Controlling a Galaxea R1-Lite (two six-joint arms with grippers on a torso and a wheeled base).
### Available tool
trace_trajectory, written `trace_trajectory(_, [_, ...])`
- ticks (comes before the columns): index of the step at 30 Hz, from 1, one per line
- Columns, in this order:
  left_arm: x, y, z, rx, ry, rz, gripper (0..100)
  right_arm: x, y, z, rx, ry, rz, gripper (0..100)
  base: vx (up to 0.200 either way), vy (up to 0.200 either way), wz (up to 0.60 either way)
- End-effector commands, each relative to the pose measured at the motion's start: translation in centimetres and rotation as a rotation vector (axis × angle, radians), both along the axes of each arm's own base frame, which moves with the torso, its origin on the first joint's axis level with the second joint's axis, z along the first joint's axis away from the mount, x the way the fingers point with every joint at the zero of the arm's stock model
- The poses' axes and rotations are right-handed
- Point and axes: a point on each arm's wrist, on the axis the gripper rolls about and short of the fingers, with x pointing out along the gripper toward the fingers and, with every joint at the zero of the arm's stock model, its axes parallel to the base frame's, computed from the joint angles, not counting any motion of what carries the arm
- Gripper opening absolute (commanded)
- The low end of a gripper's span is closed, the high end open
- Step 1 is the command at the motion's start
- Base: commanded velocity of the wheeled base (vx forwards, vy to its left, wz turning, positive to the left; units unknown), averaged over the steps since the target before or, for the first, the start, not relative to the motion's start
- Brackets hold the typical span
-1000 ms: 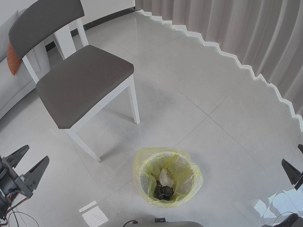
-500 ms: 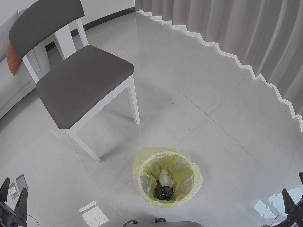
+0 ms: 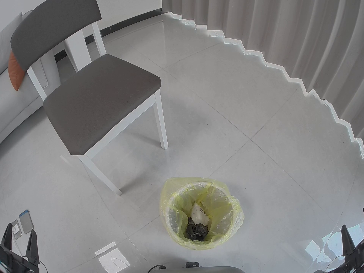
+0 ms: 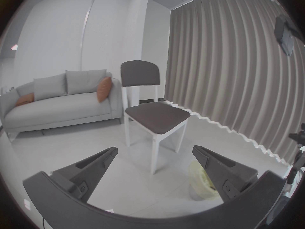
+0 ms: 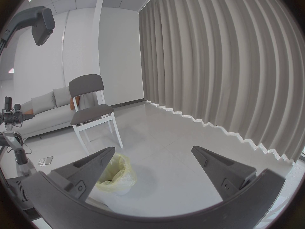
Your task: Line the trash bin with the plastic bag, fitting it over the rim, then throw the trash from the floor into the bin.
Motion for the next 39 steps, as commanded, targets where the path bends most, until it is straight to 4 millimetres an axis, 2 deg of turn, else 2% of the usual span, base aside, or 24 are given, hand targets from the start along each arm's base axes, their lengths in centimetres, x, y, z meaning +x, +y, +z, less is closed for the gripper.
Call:
trace_trajectory(1, [-0.05, -0.01, -0.22, 0.021, -0.003, -0.01, 100, 0.07, 0.0, -0.53, -0.039, 0.008, -0.003, 100, 0.0, 0.0, 0.0])
trace_trajectory(6, [-0.02, -0.05, -0.27, 0.025, 0.002, -0.028, 100, 0.07, 0.0, -0.52, -0.053, 0.006, -0.004, 100, 0.0, 0.0, 0.0])
trace_trajectory(11, [0.13, -0.35, -0.73, 0.107, 0.023, -0.168, 100, 0.07, 0.01, -0.52, -0.047, 0.006, 0.001, 100, 0.0, 0.0, 0.0])
trace_trajectory(14, [0.18, -0.35, -0.72, 0.103, 0.029, -0.17, 100, 0.07, 0.02, -0.52, -0.043, 0.006, 0.004, 100, 0.0, 0.0, 0.0])
trace_trajectory(18, [0.14, -0.24, -0.71, 0.061, 0.018, -0.119, 100, 0.07, -0.01, -0.53, 0.06, 0.016, 0.002, 100, 0.0, 0.0, 0.0])
trace_trajectory(23, [0.16, -0.23, -0.76, 0.048, 0.018, -0.111, 100, 0.07, -0.22, -0.55, 0.073, 0.018, -0.094, 100, 0.0, 0.0, 0.0])
trace_trajectory(29, [0.14, -0.23, -0.74, 0.053, 0.016, -0.111, 100, -0.16, -0.19, -0.59, 0.101, 0.078, -0.08, 100, 0.0, 0.0, 0.0])
trace_trajectory(31, [0.14, -0.22, -0.74, 0.052, 0.016, -0.105, 100, -0.17, -0.31, -0.6, 0.097, 0.078, -0.132, 100, 0.0, 0.0, 0.0])
trace_trajectory(33, [0.14, -0.19, -0.74, 0.051, 0.016, -0.093, 100, -0.19, -0.59, -0.58, 0.113, 0.071, -0.257, 100, 0.0, 0.0, 0.0])
trace_trajectory(35, [0.14, -0.19, -0.76, 0.059, 0.018, -0.093, 100, -0.2, -0.63, -0.58, 0.132, 0.069, -0.27, 100, 0.0, 0.0, 0.0])
trace_trajectory(39, [0.14, -0.2, -0.76, 0.079, 0.02, -0.094, 100, -0.15, -0.39, -0.6, 0.136, 0.071, -0.165, 100, 0.0, 0.0, 0.0])
